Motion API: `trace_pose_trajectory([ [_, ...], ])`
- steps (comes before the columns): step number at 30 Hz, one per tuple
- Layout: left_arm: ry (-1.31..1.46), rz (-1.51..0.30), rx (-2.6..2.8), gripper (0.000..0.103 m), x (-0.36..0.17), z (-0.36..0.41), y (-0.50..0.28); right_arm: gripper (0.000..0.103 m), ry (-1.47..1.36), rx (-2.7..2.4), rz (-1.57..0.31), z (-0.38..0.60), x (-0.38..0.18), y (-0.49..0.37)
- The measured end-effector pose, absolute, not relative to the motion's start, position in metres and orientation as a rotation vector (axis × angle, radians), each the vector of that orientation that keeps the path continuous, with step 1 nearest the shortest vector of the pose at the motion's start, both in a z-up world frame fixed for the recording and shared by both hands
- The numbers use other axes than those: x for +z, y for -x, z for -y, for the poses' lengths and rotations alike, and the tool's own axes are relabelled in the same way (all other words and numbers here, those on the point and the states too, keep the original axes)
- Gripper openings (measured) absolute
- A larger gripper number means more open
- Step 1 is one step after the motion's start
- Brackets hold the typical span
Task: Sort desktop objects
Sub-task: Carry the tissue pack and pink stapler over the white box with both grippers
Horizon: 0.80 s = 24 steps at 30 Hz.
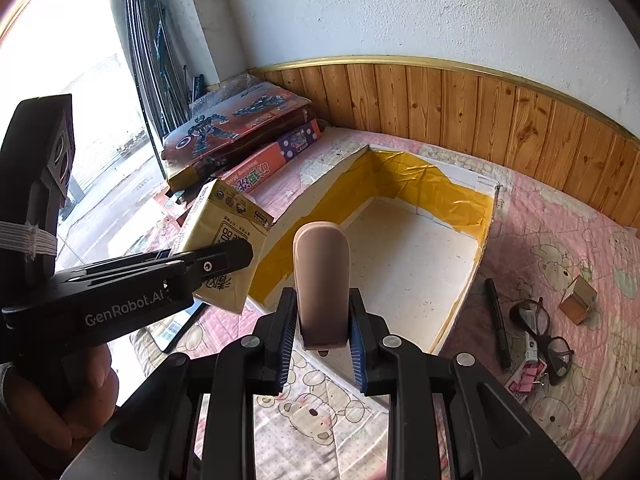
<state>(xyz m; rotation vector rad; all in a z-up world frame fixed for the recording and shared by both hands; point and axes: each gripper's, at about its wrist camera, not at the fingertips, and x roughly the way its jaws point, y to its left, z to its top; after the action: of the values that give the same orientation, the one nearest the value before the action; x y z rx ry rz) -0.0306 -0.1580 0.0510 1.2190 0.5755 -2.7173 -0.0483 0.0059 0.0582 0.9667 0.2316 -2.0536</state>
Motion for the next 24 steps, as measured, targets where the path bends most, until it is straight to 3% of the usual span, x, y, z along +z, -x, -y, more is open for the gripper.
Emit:
trace_pose_trajectory([
  [24,-1.44,-0.445,-2.673,0.023,0.033,0.134,0.132,0.026,-1.117,-2.004,-0.27,0.013,0.024,0.152],
])
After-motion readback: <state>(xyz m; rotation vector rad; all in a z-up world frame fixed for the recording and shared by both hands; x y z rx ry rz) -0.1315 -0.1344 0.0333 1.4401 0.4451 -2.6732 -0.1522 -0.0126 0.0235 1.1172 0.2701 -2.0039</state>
